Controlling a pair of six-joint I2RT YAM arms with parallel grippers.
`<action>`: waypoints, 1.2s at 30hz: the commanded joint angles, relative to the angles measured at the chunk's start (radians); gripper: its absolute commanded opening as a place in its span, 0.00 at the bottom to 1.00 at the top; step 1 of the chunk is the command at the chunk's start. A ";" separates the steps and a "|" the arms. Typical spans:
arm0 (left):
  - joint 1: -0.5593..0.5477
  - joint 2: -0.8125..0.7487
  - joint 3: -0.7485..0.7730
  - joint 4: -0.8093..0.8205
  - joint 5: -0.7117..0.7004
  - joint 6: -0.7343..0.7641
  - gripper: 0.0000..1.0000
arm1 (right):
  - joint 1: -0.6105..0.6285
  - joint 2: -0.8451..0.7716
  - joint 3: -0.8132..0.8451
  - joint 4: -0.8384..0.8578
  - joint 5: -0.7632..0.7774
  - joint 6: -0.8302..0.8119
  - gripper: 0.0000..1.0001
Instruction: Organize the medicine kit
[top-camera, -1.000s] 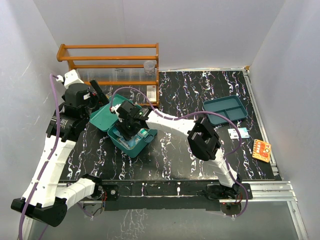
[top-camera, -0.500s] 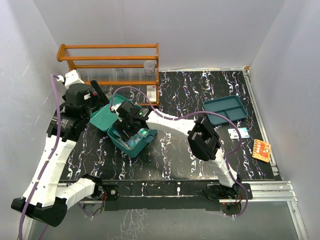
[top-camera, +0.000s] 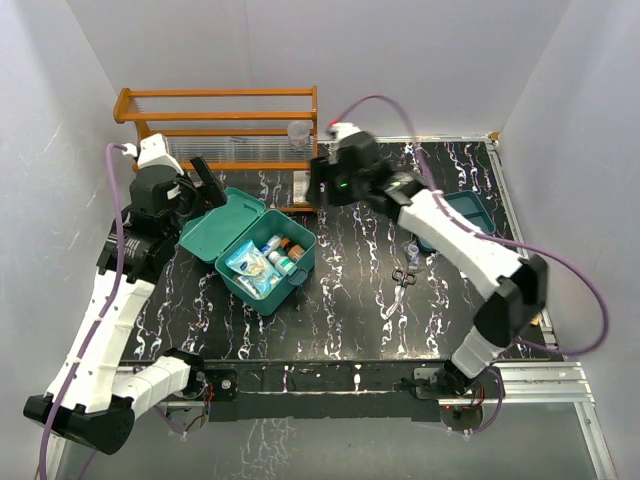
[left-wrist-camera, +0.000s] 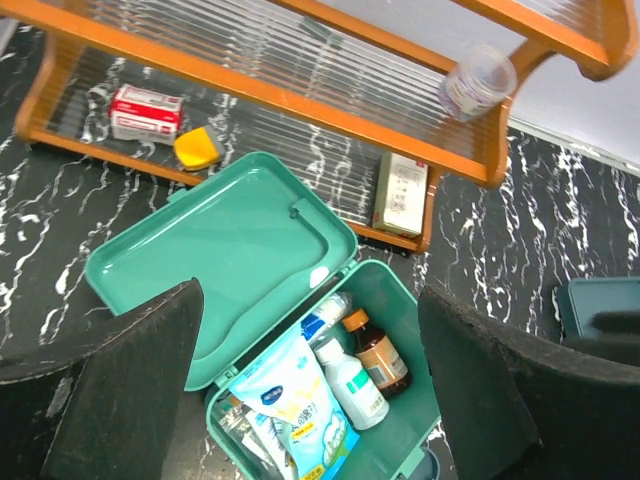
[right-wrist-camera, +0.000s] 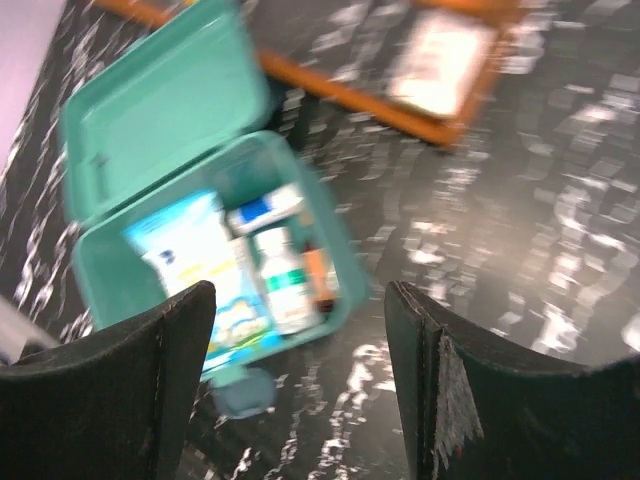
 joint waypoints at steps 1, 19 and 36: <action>0.004 -0.033 -0.064 0.116 0.148 0.070 0.88 | -0.167 -0.161 -0.174 0.039 0.160 0.119 0.67; 0.003 0.062 -0.127 0.223 0.415 0.099 0.99 | -0.653 -0.049 -0.403 0.005 0.100 0.050 0.67; 0.004 0.079 -0.114 0.222 0.414 0.086 0.99 | -0.640 0.297 -0.227 -0.010 -0.014 -0.177 0.29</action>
